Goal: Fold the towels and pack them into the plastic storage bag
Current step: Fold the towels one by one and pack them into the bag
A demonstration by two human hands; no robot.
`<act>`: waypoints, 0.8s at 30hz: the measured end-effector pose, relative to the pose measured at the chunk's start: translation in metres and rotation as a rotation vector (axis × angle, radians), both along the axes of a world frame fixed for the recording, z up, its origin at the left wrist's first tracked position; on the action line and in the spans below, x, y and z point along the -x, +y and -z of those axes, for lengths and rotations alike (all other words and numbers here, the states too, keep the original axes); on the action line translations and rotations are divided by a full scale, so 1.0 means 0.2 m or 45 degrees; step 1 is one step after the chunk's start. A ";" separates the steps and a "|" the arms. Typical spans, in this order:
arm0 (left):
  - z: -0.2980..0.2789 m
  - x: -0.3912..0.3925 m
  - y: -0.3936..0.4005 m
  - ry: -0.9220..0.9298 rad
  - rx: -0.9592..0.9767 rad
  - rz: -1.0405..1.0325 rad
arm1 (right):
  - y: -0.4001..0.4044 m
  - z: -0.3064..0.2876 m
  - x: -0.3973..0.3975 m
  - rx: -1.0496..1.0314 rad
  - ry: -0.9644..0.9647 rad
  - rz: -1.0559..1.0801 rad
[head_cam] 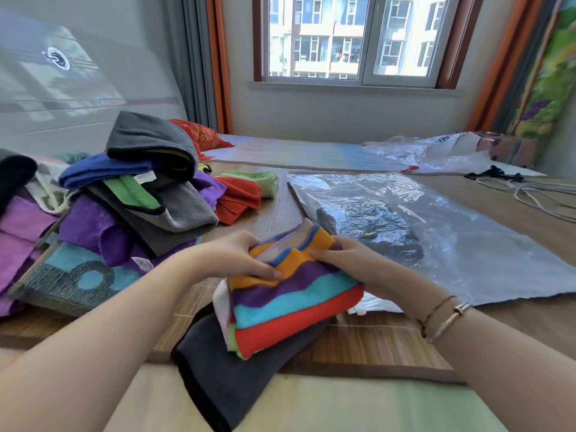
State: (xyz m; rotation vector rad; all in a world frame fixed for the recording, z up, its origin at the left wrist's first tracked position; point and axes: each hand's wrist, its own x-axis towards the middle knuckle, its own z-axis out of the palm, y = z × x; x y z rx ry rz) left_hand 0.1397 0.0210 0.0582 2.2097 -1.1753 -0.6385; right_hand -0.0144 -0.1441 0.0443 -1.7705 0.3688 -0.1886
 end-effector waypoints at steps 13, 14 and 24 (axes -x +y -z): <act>0.20 -0.15 -0.08 -0.543 0.202 -0.376 | 0.00 0.01 -0.22 0.932 0.586 0.149; 0.19 -0.13 -0.08 -0.616 0.279 -0.329 | -0.01 0.01 -0.22 0.841 0.576 0.164; -0.10 0.38 -0.10 -0.726 0.505 0.221 | -0.14 -0.27 0.08 -0.852 -0.251 0.440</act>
